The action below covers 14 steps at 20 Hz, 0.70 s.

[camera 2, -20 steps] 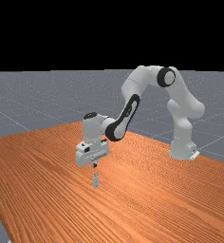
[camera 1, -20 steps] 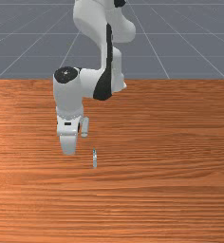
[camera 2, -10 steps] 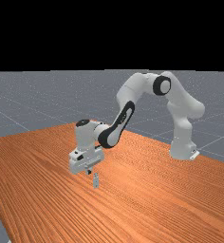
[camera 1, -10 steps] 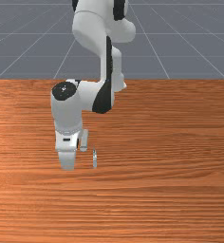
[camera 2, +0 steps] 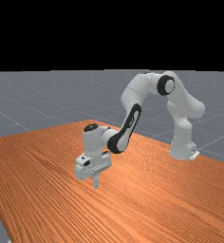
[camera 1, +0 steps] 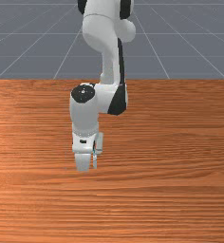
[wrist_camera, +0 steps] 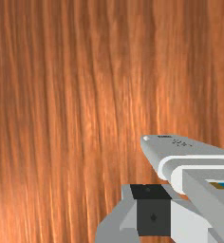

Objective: Rotate the USB body for 90 degree with plug right ward

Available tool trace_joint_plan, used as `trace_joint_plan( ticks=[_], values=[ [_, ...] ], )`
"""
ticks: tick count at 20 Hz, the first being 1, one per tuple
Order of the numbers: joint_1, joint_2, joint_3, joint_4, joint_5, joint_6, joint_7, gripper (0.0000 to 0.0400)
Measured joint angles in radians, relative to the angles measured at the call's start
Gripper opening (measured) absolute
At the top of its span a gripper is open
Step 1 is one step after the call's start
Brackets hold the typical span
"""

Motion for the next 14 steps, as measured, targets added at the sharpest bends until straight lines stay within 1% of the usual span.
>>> trace_joint_plan(
  ticks=[5, 7, 14],
  values=[
    [0.012, -0.013, 0.007, -0.022, -0.005, 0.025, -0.005, 0.0],
    [0.015, -0.011, 0.005, -0.011, -0.003, 0.003, 0.008, 0.0],
    [0.036, -0.015, 0.003, -0.018, -0.009, 0.007, 0.03, 0.0]
  ],
)
